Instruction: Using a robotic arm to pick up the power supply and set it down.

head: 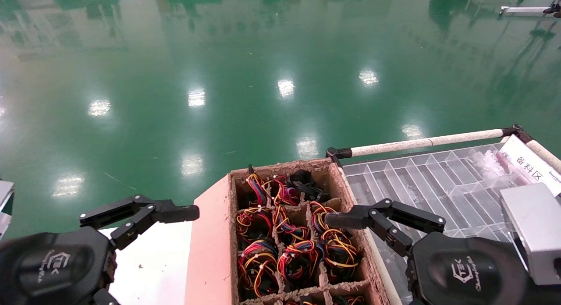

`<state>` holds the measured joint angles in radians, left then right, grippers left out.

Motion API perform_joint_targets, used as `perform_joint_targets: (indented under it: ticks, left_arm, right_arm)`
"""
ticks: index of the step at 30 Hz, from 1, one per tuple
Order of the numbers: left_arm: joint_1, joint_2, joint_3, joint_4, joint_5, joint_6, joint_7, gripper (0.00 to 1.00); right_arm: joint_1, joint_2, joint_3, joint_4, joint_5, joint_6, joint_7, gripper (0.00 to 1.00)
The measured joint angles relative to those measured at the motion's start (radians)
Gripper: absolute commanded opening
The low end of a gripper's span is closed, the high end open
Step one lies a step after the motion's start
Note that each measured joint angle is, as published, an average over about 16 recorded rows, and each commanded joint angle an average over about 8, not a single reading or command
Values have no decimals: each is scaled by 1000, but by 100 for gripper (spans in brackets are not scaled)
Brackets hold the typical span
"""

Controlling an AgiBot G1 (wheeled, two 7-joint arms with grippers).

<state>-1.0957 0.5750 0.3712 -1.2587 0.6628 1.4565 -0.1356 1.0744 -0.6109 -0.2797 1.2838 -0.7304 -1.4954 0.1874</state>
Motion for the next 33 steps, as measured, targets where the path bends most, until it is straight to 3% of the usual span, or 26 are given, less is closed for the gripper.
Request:
perform_joint_targets:
  ticks: [4,5,33]
  left_arm:
    - [0,0,0,0,0,0,0,5]
    - [0,0,0,0,0,0,0,0]
    - [0,0,0,0,0,0,0,0]
  right_arm:
    - [0,0,0,0,0,0,0,100]
    - [0,0,0,0,0,0,0,100]
    - [0,0,0,0,0,0,0,100]
